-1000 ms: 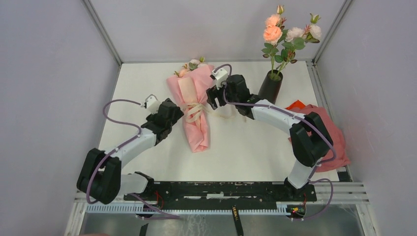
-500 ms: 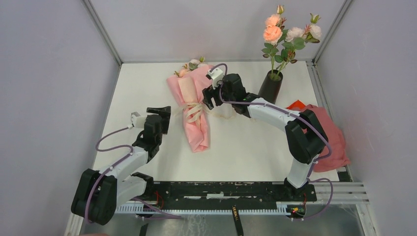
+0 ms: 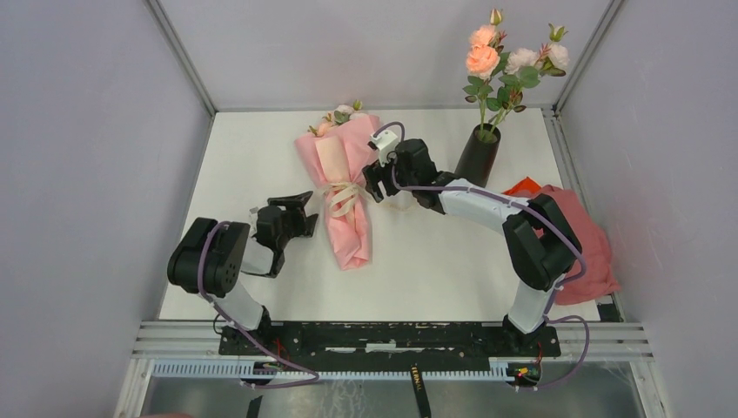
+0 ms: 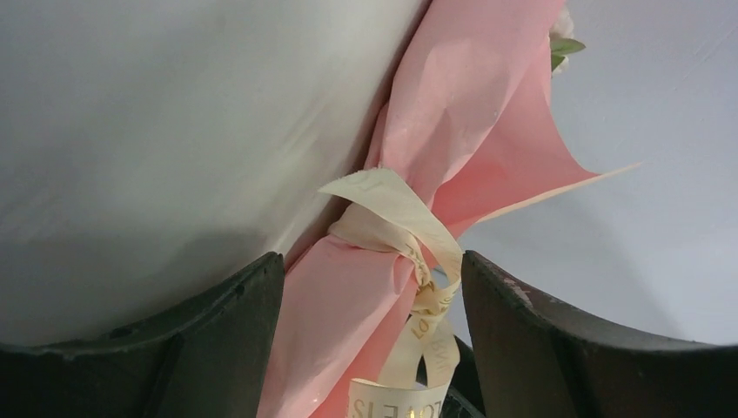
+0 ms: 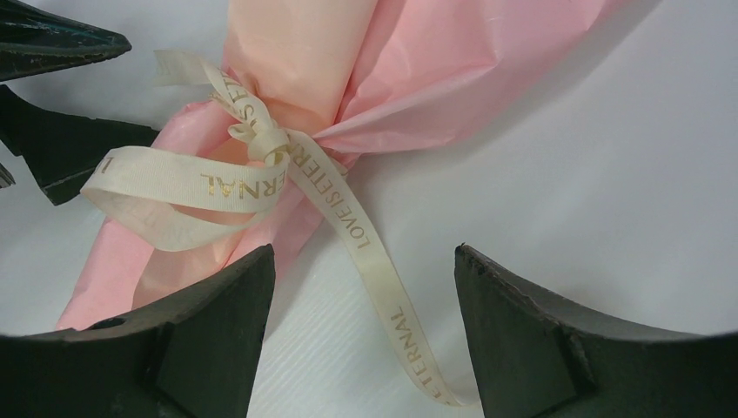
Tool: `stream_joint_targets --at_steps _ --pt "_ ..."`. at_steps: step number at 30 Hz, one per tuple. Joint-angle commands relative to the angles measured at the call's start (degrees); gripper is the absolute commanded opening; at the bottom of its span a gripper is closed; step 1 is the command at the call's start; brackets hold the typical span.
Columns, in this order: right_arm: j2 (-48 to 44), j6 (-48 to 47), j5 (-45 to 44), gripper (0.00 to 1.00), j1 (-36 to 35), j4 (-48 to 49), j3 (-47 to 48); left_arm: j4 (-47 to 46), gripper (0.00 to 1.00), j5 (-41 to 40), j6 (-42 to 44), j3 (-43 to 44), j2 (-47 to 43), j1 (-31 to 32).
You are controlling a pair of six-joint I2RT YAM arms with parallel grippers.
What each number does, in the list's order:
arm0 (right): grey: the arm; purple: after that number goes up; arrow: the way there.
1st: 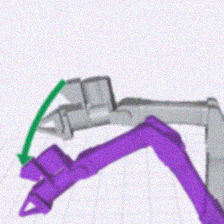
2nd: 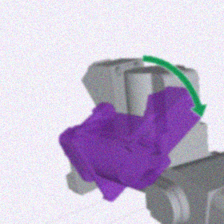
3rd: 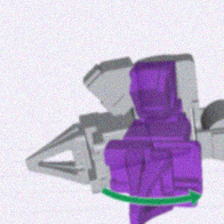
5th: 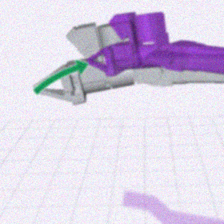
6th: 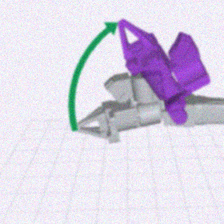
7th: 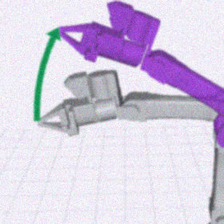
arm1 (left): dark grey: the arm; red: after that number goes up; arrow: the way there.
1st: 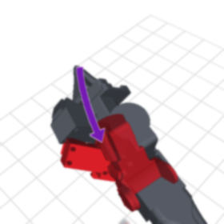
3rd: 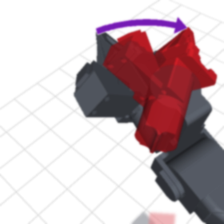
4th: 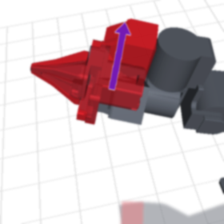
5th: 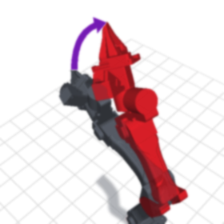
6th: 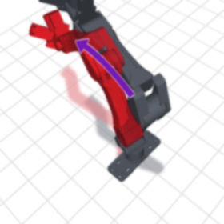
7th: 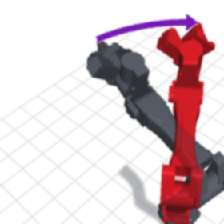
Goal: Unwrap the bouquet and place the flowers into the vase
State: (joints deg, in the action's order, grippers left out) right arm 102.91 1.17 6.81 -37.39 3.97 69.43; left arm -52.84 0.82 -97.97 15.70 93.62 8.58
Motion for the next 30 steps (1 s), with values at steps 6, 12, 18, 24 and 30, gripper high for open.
stream_joint_targets --at_steps 6,12,18,24,30 --pt "-2.7 -0.7 -1.9 0.81 -0.1 1.8 -0.3 -14.8 0.8 3.8 -9.6 4.1 7.8 -0.5" --pt "-3.6 -2.2 -3.4 0.81 -0.1 1.4 -1.0 -7.2 0.78 -0.4 -8.3 6.5 7.6 -0.8" --pt "-4.0 -2.3 -3.9 0.8 -0.1 1.7 -1.6 -2.6 0.75 -6.0 -5.4 7.1 5.8 -0.9" --pt "-4.8 -2.6 -3.8 0.8 -0.1 1.5 -2.1 -4.1 0.67 -6.3 -4.4 8.1 7.4 -1.8" --pt "-4.9 -2.7 -3.8 0.8 0.0 1.5 -2.3 -9.8 0.24 -1.7 -6.5 10.9 15.1 -2.8"
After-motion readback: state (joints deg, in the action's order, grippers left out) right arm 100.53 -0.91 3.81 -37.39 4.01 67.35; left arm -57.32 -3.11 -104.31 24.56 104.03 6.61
